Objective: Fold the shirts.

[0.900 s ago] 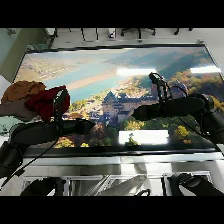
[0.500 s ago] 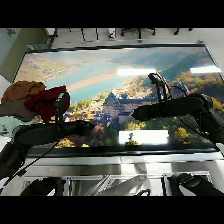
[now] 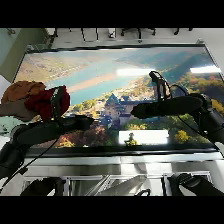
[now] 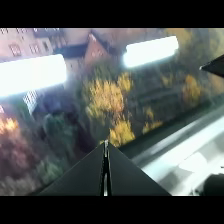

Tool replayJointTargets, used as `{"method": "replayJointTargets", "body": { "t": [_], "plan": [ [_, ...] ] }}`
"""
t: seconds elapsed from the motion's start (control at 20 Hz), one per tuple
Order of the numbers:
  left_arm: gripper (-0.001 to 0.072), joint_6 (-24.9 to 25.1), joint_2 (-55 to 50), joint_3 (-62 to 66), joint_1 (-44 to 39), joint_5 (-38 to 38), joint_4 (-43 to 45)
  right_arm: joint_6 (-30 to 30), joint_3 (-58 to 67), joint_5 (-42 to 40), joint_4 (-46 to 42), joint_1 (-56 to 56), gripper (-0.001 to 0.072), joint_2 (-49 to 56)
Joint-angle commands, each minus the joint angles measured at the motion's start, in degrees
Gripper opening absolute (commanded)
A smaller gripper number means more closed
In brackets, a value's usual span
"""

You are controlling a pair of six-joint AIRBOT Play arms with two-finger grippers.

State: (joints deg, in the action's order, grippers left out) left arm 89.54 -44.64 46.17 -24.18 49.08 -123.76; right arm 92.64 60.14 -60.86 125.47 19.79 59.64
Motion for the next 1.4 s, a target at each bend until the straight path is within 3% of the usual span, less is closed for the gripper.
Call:
{"method": "replayJointTargets", "body": {
  "t": [0.0, 0.1, 0.15, 0.2, 0.25, 0.3, 0.35, 0.55, 0.65, 0.85, 1.1, 1.2, 1.25, 1.35],
  "plan": [
    [0.0014, 1.5, -0.1, 2.0, 3.1, -0.5, 7.0, 0.0, 0.0, 2.5, 3.3, 0.0, 0.0025, 0.8],
    [0.0019, -4.1, -0.5, 3.5, 10.8, -0.8, 16.4, 0.0, 0.0, 3.8, 3.2, 0.0, 0.0025, 2.0],
    [0.0225, -4.8, -1.8, 5.0, 17.2, 0.4, 17.3, 0.0, 0.0, 4.8, 3.2, 0.0, 0.0025, 2.9],
    [0.0594, -4.8, -3.8, 6.5, 23.8, 2.1, 17.1, 0.0, 0.0, 6.0, 3.3, 0.0, 0.0037, 4.0],
    [0.0693, -4.7, -6.5, 8.3, 30.6, 4.2, 15.6, 0.0, 0.0, 7.4, 3.4, 0.0, 0.0161, 5.3],
    [0.0693, -4.2, -9.3, 9.6, 36.2, 5.5, 14.0, 0.0, 0.0, 8.9, 3.4, -0.1, 0.0398, 6.5],
    [0.0693, -1.8, -12.5, 10.7, 40.8, 6.2, 13.1, 0.0, 0.0, 11.4, 3.4, 0.0, 0.0546, 7.9],
    [0.0694, 0.5, -26.2, 12.6, 51.4, 4.9, 10.5, 0.0, 0.2, 17.7, 4.5, 0.0, 0.0551, 14.0],
    [0.0693, 4.9, -33.5, 15.1, 52.4, 4.8, 6.4, 0.0, 0.2, 18.6, 4.7, 0.0, 0.0551, 16.5],
    [0.0694, 5.6, -46.3, 22.5, 50.4, 4.6, 6.5, 0.0, 0.2, 18.9, 4.8, 0.0, 0.0551, 18.2],
    [0.0665, 5.6, -55.5, 32.4, 47.9, 6.2, 7.7, -0.1, 0.2, 18.7, 7.3, 0.0, 0.055, 18.1],
    [0.0169, 5.6, -56.6, 35.4, 46.2, 6.4, 7.7, -0.1, 0.3, 18.7, 7.3, 0.0, 0.0548, 18.1],
    [0.0028, 5.6, -56.5, 36.4, 45.4, 6.2, 7.8, -0.1, 0.3, 18.7, 7.3, 0.0, 0.0546, 18.1],
    [0.0014, 5.6, -56.5, 37.9, 43.6, 5.1, 9.4, 0.0, 0.3, 18.8, 7.3, 0.0, 0.0439, 18.1]
  ]
}}
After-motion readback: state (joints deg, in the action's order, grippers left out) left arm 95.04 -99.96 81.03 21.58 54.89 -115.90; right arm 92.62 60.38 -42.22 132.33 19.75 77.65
